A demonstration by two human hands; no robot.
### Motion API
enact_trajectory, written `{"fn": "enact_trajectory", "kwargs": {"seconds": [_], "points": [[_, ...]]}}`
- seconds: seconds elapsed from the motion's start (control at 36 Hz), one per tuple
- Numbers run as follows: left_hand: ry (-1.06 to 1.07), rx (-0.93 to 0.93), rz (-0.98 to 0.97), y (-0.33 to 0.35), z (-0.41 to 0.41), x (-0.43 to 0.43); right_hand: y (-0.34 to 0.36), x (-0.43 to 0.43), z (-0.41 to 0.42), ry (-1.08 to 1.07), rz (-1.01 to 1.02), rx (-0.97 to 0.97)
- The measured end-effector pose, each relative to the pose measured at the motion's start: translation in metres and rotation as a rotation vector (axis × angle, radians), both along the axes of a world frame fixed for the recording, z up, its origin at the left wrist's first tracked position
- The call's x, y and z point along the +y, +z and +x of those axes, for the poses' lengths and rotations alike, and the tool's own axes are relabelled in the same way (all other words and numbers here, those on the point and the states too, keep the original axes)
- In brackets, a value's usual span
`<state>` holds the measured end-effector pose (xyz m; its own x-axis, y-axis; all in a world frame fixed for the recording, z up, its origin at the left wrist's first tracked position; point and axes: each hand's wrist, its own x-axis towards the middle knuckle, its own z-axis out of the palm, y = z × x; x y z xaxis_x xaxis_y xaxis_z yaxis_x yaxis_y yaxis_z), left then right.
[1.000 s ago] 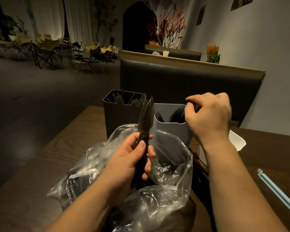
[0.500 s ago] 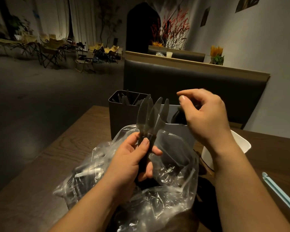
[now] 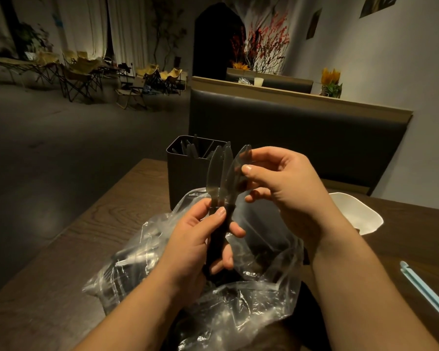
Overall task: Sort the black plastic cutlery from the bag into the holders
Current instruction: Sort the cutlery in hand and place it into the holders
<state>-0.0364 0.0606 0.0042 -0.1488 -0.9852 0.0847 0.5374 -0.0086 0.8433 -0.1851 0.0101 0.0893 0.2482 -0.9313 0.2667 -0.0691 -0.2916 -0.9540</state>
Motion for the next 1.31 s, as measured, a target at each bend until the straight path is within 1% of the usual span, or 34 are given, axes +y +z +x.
{"fn": "enact_trajectory", "kwargs": {"seconds": [0.28, 0.44, 0.53, 0.61, 0.72, 0.78, 0.92, 1.0, 1.06, 1.17, 1.22, 1.31], "points": [[0.029, 0.002, 0.011, 0.000, -0.001, 0.000, -0.001, 0.002, 0.003, -0.050, -0.007, -0.003], [0.109, -0.028, 0.033, -0.001, -0.003, -0.003, -0.004, 0.000, 0.006, -0.219, -0.062, -0.023], [0.128, -0.098, 0.030, -0.002, -0.002, -0.002, -0.005, -0.001, 0.007, -0.263, -0.071, -0.018], [0.137, -0.122, 0.018, -0.002, -0.004, -0.001, -0.006, -0.001, 0.008, -0.243, -0.007, -0.031], [0.132, -0.083, 0.027, -0.002, -0.003, -0.002, -0.003, -0.001, 0.006, -0.107, 0.172, -0.191], [0.118, -0.072, 0.028, -0.002, -0.003, -0.002, -0.001, -0.001, 0.006, -0.056, 0.205, -0.250], [0.071, -0.068, 0.023, -0.001, -0.005, 0.001, -0.005, -0.001, 0.009, -0.118, 0.090, -0.172], [0.055, -0.064, 0.022, -0.001, -0.003, 0.001, -0.009, -0.002, 0.010, -0.166, 0.033, -0.065], [0.052, -0.053, 0.019, -0.001, -0.002, 0.000, -0.010, -0.001, 0.011, -0.169, 0.023, -0.036], [0.060, -0.011, 0.034, 0.000, -0.003, 0.001, -0.009, 0.000, 0.013, -0.140, 0.038, -0.044], [0.074, 0.000, 0.052, 0.001, -0.004, 0.000, -0.008, 0.000, 0.014, -0.122, 0.054, -0.100], [0.151, -0.049, 0.079, 0.000, -0.005, -0.001, -0.006, 0.000, 0.015, -0.119, 0.080, -0.212]]}}
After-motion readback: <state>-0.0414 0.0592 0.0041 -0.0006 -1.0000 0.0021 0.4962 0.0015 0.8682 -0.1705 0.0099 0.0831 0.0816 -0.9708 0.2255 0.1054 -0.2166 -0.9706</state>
